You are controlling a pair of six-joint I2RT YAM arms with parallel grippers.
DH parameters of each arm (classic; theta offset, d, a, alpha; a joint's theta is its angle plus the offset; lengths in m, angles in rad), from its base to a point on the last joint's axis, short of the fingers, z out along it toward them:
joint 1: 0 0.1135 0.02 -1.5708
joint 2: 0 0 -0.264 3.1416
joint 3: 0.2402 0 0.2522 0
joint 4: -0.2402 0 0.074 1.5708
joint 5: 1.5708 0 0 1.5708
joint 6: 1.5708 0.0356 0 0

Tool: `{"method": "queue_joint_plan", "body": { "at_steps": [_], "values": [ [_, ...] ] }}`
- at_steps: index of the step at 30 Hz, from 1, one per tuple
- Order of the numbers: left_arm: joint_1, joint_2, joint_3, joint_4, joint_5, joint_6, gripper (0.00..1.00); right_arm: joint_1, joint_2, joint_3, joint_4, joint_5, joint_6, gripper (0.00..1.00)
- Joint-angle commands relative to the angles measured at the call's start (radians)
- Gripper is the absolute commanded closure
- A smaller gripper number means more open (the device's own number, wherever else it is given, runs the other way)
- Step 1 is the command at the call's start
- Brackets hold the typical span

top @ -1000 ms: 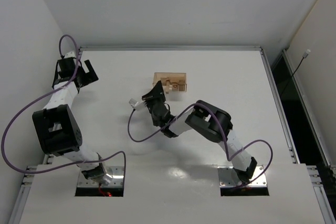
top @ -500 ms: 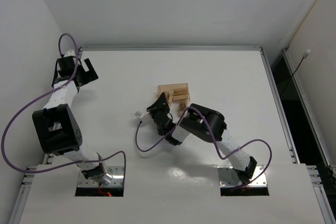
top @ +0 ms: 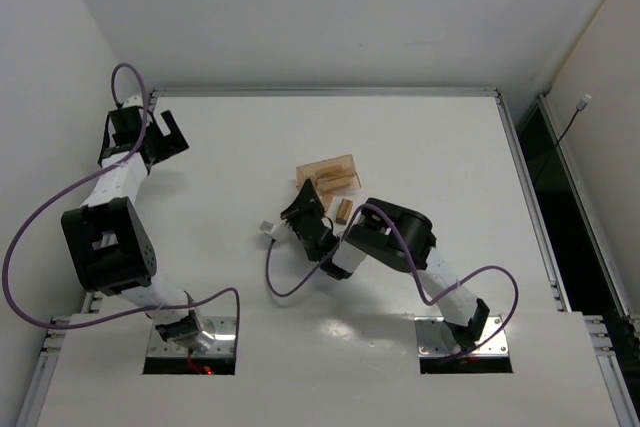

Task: Build the wood block tower

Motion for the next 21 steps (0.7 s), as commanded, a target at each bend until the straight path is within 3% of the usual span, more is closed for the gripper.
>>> {"method": "queue_joint_plan", "body": {
  "at_steps": [1, 7, 14, 21],
  "values": [
    [0.014, 0.011, 0.026, 0.027, 0.026, -0.012, 0.0, 0.01, 0.003, -0.1, 0.506, -0.036, -0.027, 1.0],
    [0.014, 0.011, 0.037, 0.027, 0.035, -0.012, 0.0, 0.001, 0.001, -0.137, 0.506, -0.069, -0.027, 1.0],
    [0.014, 0.02, 0.037, 0.027, 0.056, -0.032, 0.0, -0.019, -0.086, 0.005, 0.506, -0.078, -0.106, 1.0],
    [0.014, 0.03, 0.037, 0.027, 0.078, -0.042, 0.0, -0.029, -0.049, -0.073, 0.506, -0.078, -0.106, 1.0]
  ]
}}
